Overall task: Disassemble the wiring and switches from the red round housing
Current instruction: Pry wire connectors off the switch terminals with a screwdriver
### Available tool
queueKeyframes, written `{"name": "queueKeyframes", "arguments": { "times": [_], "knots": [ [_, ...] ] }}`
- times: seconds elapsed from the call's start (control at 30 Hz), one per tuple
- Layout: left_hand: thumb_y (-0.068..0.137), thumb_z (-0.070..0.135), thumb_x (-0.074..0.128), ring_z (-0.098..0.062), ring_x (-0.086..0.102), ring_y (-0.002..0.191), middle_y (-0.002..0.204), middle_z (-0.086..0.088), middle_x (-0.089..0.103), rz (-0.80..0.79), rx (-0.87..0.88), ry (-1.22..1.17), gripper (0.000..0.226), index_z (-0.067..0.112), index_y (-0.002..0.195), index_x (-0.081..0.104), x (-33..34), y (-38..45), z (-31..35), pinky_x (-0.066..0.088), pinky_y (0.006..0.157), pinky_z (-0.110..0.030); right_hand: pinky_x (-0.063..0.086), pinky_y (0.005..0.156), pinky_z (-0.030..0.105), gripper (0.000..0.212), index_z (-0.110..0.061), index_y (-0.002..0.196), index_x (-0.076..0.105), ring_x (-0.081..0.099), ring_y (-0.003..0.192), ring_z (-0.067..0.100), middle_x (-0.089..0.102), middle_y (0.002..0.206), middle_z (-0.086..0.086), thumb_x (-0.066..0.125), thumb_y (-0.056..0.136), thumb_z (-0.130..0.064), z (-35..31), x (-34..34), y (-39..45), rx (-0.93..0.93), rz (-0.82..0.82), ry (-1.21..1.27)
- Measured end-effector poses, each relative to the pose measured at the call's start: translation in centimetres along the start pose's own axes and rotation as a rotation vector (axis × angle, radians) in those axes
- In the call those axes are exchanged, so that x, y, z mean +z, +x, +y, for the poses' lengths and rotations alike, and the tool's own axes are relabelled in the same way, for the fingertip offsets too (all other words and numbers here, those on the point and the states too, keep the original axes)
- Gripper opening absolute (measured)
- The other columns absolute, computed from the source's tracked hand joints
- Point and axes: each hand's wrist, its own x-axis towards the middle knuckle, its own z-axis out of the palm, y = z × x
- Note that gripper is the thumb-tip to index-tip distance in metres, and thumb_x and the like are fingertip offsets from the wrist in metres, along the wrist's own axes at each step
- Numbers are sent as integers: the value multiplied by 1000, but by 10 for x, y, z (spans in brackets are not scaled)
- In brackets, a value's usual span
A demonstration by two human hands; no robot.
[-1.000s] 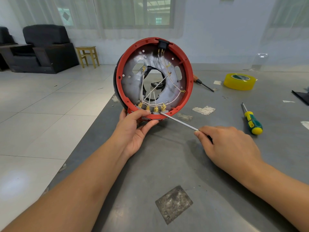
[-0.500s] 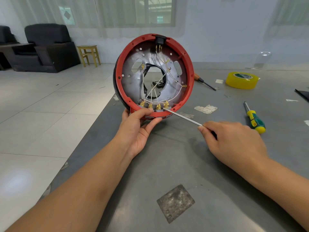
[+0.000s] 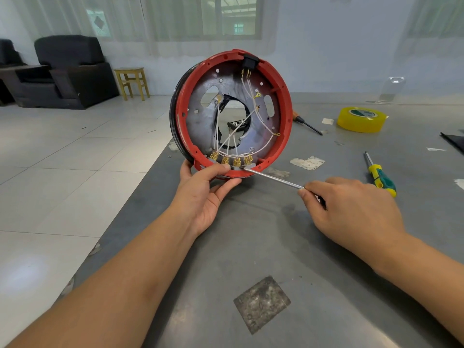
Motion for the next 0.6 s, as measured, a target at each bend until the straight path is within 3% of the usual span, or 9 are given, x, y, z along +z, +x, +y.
{"name": "queueKeyframes", "arguments": {
  "times": [0.13,0.4,0.5,0.6],
  "knots": [
    [83,-17,72,-33,80,92,89,-8,80,8,3,10,77,25,143,46,2,-1,-1,66,77,-47,38,44,20,51,-39,100,71,51,57,11,55,72,-14,24,99,-60,-3,0,-1,15,-8,1],
    [83,-18,71,-37,79,99,115,-15,70,33,18,21,78,24,142,42,6,-3,-5,66,77,-46,32,44,22,48,-40,100,69,54,64,13,57,75,-14,26,100,-60,-2,3,0,27,-58,40],
    [84,-17,71,-36,79,95,106,-13,73,27,10,11,78,24,144,42,5,-3,-4,66,77,-47,30,43,20,48,-43,96,70,51,57,14,56,69,-14,25,97,-62,-1,0,1,28,-17,41],
    [84,-16,71,-34,80,91,89,-8,79,4,0,30,76,22,144,44,5,-3,-3,66,77,-46,40,44,22,48,-44,96,69,54,58,17,57,68,-14,25,96,-62,1,-2,1,33,-2,37]
  ]
}}
